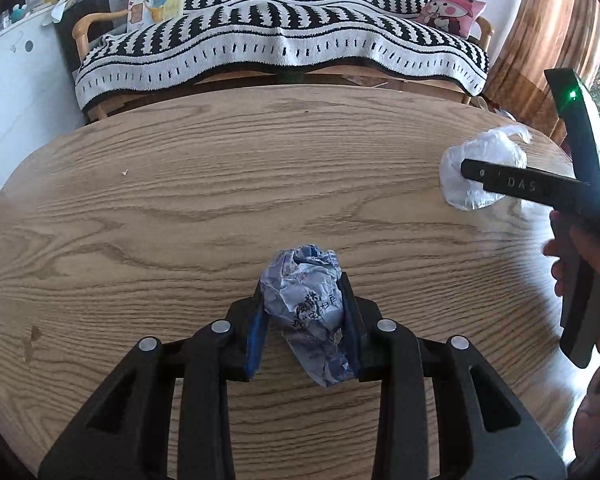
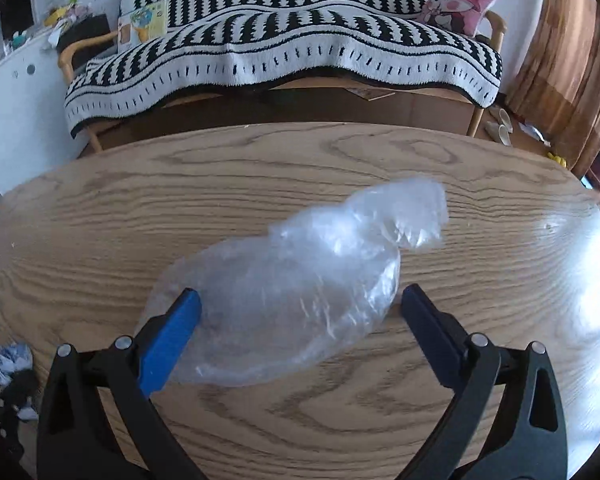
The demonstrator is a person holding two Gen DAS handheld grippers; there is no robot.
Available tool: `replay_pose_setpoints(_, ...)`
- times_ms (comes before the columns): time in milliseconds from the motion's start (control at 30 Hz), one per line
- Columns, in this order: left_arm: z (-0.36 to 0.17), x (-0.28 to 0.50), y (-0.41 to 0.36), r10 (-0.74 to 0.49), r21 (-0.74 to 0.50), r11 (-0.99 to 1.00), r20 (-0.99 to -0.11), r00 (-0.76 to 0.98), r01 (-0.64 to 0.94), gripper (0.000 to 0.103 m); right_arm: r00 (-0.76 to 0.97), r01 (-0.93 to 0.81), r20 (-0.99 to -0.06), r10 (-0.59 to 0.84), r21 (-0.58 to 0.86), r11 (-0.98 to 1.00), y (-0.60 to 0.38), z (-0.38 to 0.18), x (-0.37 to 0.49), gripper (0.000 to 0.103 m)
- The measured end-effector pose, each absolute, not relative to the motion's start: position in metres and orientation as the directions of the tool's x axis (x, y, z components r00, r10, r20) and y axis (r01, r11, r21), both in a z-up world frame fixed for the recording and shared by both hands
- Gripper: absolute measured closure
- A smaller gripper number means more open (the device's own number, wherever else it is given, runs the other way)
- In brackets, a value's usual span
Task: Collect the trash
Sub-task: 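Grasp the crumpled grey paper with the left tool while the right tool grasps the clear plastic bag, then hold the grey paper and plastic bag above the table with both tools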
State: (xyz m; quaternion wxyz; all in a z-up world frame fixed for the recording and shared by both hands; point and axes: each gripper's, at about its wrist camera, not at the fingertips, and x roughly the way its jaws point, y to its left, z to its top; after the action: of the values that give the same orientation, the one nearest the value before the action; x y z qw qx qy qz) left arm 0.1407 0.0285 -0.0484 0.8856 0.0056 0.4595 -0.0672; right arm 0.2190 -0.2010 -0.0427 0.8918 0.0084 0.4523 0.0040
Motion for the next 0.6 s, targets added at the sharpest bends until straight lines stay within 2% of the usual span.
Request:
replay_pose_setpoints(33, -0.048, 0.141, 0.029, -0.115, -0.055, 0.991, -0.814, 0.569, 0.121, 0.071, 0.593, -0.005, -0.805, 0.011, 0.01, 1.0, -0.2, -0.042, 0.218, 0.012)
replay_pose_setpoints(100, -0.049, 0.141, 0.028, -0.113, -0.055, 0.991, -0.814, 0.57, 0.119, 0.071, 0.615, -0.032, -0.788, 0.026, 0.008, 0.999, -0.197, -0.039, 0.213, 0.043)
replay_pose_setpoints(133, -0.049, 0.14, 0.028, -0.111, -0.053, 0.992, -0.813, 0.572, 0.118, 0.071, 0.628, -0.045, -0.778, 0.031, 0.004, 0.999, -0.196, -0.037, 0.211, 0.076)
replay_pose_setpoints(167, -0.049, 0.14, 0.027, -0.11, -0.052, 0.992, -0.812, 0.572, 0.117, 0.071, 0.631, -0.053, -0.775, 0.035, 0.002, 0.999, -0.195, -0.036, 0.209, 0.09)
replay_pose_setpoints(267, -0.048, 0.14, 0.028, -0.116, -0.063, 0.992, -0.814, 0.57, 0.112, 0.071, 0.629, -0.082, -0.773, 0.082, 0.039, 0.996, -0.197, -0.036, 0.202, 0.099)
replay_pose_setpoints(600, -0.042, 0.141, 0.021, -0.137, -0.092, 0.99, -0.809, 0.572, 0.107, 0.071, 0.669, -0.068, -0.727, 0.155, 0.148, 0.987, -0.223, -0.014, 0.16, 0.1)
